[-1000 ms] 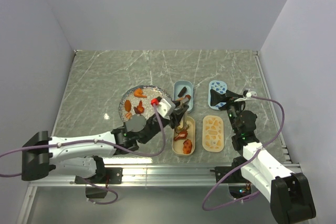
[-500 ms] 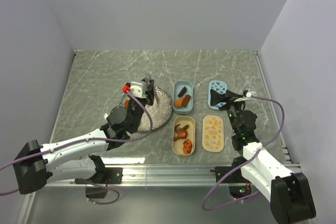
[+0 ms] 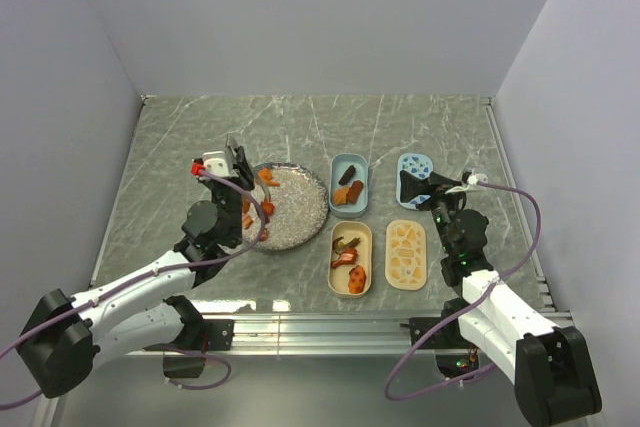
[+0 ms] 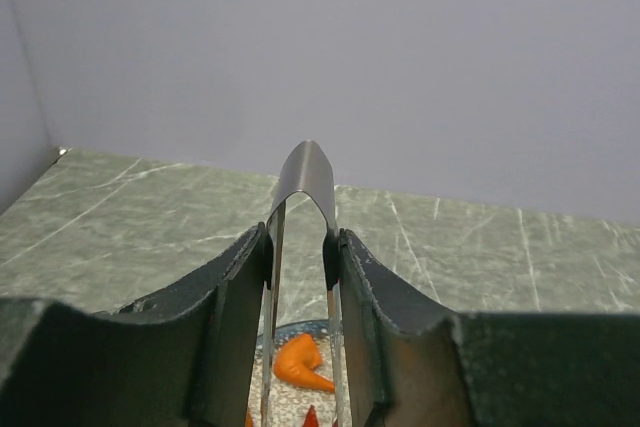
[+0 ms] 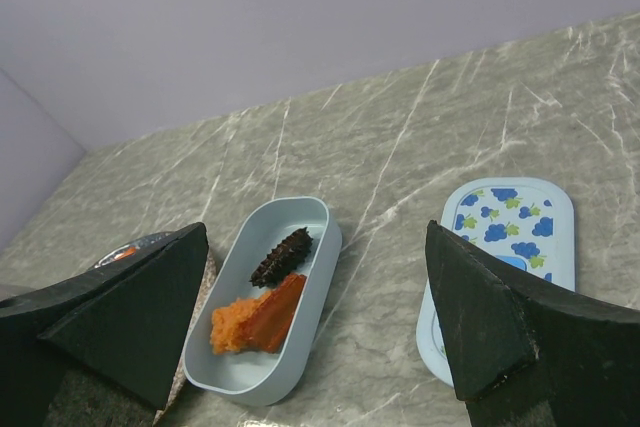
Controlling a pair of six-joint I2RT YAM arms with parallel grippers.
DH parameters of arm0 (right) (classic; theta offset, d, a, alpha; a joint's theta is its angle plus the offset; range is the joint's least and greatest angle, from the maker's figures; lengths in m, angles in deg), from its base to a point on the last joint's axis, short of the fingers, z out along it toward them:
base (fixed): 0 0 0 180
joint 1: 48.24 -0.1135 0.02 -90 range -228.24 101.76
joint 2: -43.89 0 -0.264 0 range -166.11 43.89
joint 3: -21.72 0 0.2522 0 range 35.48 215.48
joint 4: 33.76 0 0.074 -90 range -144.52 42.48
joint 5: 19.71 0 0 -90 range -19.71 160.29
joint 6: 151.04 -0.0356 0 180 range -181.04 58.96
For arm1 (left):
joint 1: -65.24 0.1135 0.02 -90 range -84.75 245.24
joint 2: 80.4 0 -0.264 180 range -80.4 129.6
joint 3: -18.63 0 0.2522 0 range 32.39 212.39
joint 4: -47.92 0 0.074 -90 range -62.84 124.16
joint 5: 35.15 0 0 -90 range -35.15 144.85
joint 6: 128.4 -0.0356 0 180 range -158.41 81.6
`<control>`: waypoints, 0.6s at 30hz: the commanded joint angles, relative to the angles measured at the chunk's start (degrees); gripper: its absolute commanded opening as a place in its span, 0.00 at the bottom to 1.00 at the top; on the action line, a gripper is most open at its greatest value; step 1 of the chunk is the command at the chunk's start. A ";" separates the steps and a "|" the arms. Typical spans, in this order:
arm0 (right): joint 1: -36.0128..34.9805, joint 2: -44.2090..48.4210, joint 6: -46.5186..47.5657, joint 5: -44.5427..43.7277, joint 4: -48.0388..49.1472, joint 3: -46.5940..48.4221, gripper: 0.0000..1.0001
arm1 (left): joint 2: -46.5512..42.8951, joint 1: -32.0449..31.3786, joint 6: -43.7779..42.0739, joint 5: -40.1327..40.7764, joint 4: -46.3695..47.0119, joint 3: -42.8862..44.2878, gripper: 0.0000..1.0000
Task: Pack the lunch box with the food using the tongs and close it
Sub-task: Pick up the food using the clamp
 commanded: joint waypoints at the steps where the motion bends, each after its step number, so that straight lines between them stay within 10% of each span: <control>1: -0.34 -0.16 0.34 0.12 2.41 2.72 0.96 | -0.80 1.86 3.09 -0.44 2.82 -1.11 0.39; 18: -0.34 -0.42 0.34 0.12 2.50 2.90 0.96 | -0.44 3.09 10.03 1.92 -1.32 -3.57 0.39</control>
